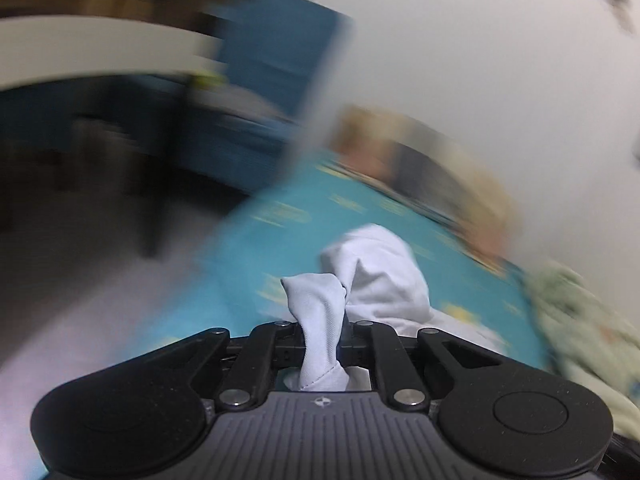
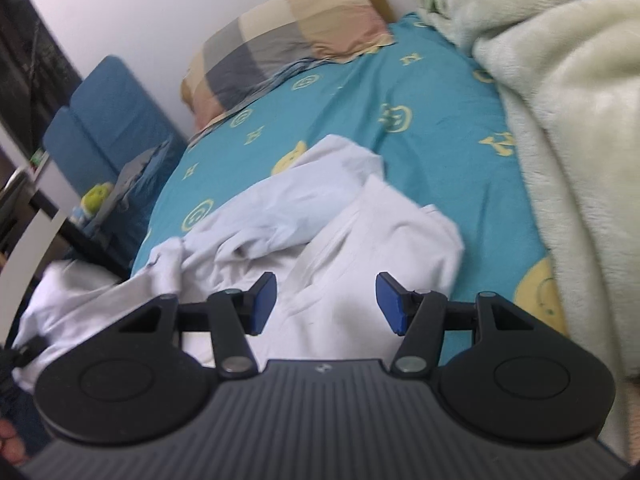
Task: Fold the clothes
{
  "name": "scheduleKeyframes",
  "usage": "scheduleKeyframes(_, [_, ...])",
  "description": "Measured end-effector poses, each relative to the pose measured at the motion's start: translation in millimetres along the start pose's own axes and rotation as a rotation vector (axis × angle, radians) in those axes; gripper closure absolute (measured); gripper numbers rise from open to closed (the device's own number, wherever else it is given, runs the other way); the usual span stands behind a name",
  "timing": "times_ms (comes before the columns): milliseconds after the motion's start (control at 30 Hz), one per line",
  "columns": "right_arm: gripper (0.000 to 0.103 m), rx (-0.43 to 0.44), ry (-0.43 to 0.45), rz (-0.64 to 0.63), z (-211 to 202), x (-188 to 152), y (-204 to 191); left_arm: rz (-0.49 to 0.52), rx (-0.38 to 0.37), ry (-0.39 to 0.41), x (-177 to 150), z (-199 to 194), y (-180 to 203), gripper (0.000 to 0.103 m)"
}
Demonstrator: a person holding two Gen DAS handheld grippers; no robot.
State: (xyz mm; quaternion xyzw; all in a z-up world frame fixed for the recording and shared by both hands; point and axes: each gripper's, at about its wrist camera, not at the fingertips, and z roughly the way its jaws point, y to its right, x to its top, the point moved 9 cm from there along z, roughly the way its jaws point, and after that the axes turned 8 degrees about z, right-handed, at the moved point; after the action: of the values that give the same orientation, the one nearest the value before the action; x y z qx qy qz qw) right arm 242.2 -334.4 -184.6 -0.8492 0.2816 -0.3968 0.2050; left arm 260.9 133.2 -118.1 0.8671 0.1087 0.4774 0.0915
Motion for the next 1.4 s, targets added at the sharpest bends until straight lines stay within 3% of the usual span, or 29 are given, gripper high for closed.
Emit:
scheduleKeyframes(100, [0.044,0.001,0.007,0.012,-3,3,1,-0.055,0.237,-0.098,-5,2,-68,0.092])
scheduleKeyframes(133, [0.044,-0.002,0.009,0.005,-2,4,0,-0.086,0.262,-0.149,-11,5,-82,0.089])
scheduleKeyframes(200, [0.044,-0.015,0.009,-0.01,1,5,0,-0.16,0.257,-0.221,-21,5,-95,0.084])
scheduleKeyframes(267, [0.044,-0.015,-0.007,-0.018,7,5,-1,-0.177,0.227,-0.248,-24,-1,-90,0.065])
scheduleKeyframes(300, [0.044,-0.015,-0.018,-0.022,10,4,-2,-0.176,0.214,-0.256,-26,-4,-85,0.049])
scheduleKeyframes(333, [0.044,-0.017,-0.027,-0.029,15,3,-3,-0.16,0.207,-0.261,-29,-9,-78,0.043])
scheduleKeyframes(433, [0.043,-0.031,-0.039,-0.057,32,4,-6,-0.142,0.17,-0.286,-47,-23,-61,0.034])
scheduleKeyframes(500, [0.036,-0.048,-0.047,-0.076,44,4,-7,-0.155,0.135,-0.3,-62,-31,-52,0.03])
scheduleKeyframes(600, [0.032,-0.122,-0.064,-0.162,63,0,-3,-0.18,0.071,-0.342,-74,-24,-39,0.031])
scheduleKeyframes(700, [0.032,-0.148,-0.094,-0.217,81,-9,1,-0.157,0.038,-0.316,-66,-11,-31,0.031])
scheduleKeyframes(800, [0.031,-0.163,-0.075,-0.23,90,-16,3,-0.106,0.089,-0.283,-64,2,-31,0.03])
scheduleKeyframes(900, [0.052,-0.193,-0.035,-0.289,87,-19,0,-0.126,0.086,-0.298,-68,13,-34,0.03])
scheduleKeyframes(967, [0.089,-0.192,-0.013,-0.3,78,-18,-3,-0.161,0.064,-0.285,-65,12,-35,0.03])
scheduleKeyframes(1000, [0.094,-0.195,-0.002,-0.298,72,-16,-4,-0.172,0.055,-0.275,-62,10,-36,0.03])
scheduleKeyframes(1200, [0.098,-0.22,0.095,-0.266,-3,-6,-4,-0.174,0.027,-0.178,-41,-15,-39,0.03])
scheduleKeyframes(1400, [0.098,-0.277,-0.001,-0.092,-71,-22,39,-0.121,-0.006,-0.184,-40,-31,-29,0.03])
